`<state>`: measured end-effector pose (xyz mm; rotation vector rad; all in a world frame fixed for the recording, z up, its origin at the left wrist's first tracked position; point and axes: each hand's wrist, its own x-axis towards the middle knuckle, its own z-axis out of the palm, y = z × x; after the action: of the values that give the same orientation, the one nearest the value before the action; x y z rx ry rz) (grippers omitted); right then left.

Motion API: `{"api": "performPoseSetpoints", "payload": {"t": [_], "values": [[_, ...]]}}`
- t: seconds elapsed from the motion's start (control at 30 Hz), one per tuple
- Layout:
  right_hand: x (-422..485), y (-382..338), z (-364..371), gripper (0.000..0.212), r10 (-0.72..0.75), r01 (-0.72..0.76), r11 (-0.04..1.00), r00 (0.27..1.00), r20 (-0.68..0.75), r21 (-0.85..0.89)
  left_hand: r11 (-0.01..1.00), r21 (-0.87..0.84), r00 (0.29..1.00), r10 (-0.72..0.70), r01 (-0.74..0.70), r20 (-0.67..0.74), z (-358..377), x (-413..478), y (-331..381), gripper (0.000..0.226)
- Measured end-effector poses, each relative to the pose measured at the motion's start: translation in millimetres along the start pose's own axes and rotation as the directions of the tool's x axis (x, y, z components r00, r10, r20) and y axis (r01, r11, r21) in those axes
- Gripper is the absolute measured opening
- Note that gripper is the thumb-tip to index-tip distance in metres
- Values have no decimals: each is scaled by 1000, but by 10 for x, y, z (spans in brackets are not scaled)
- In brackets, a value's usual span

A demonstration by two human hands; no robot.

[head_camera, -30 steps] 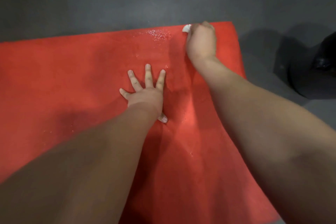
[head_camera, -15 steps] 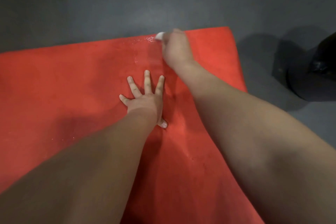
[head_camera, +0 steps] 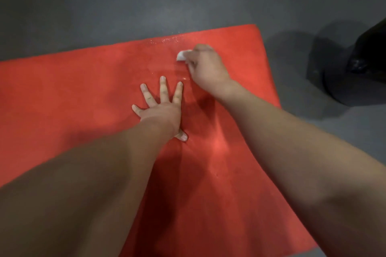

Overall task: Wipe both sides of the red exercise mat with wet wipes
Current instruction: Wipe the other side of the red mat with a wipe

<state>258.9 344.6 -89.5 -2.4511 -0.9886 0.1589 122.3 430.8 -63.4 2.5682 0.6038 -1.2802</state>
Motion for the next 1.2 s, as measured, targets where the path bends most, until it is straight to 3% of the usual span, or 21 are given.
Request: {"api": "performPoseSetpoints", "payload": {"t": [0.07, 0.4, 0.5, 0.6, 0.7, 0.73, 0.77, 0.83, 0.93, 1.0, 1.2], "values": [[-195, -25, 10, 30, -20, 19, 999, 999, 27, 30, 1000, 5, 1000, 0, 0, 1, 0, -25, 4, 154], [-1130, 267, -335, 35, 265, -265, 958, 964, -13, -112, 998, -28, 996, 61, -63, -70, 25, -205, -54, 151], [-1117, 54, -356, 27, 325, -330, 942, 942, 81, 64, 992, -5, 987, 124, -125, -107, 76, -315, -219, 139], [-976, -30, -322, 25, 542, -556, 759, 828, 143, 341, 989, 21, 985, 146, -144, -97, 127, -389, -419, 132], [-962, 43, -379, 28, 727, -724, 673, 685, 43, 155, 999, -1, 994, 50, -50, -95, 172, -424, -598, 138], [-984, 50, -414, 30, 733, -729, 679, 679, -34, 90, 1000, -8, 997, 8, -8, -83, 186, -428, -656, 141], [-1003, 28, -443, 32, 710, -705, 704, 697, -99, 80, 1000, -10, 998, -29, 28, -61, 203, -422, -711, 145], [-1027, -16, -446, 32, 571, -564, 820, 802, -175, 91, 998, -4, 998, -65, 65, -14, 240, -379, -780, 149], [-1047, 41, -312, 23, 353, -354, 935, 935, -39, -21, 997, 0, 997, -77, 77, 13, 247, -330, -749, 148], [-1010, 133, -232, 21, 334, -332, 938, 942, 9, -101, 995, -19, 995, -99, 100, 22, 225, -321, -704, 147], [-544, 204, -86, 28, 437, -445, 895, 877, -198, 7, 989, -42, 988, -142, 145, 61, 214, -283, -681, 150]]}}
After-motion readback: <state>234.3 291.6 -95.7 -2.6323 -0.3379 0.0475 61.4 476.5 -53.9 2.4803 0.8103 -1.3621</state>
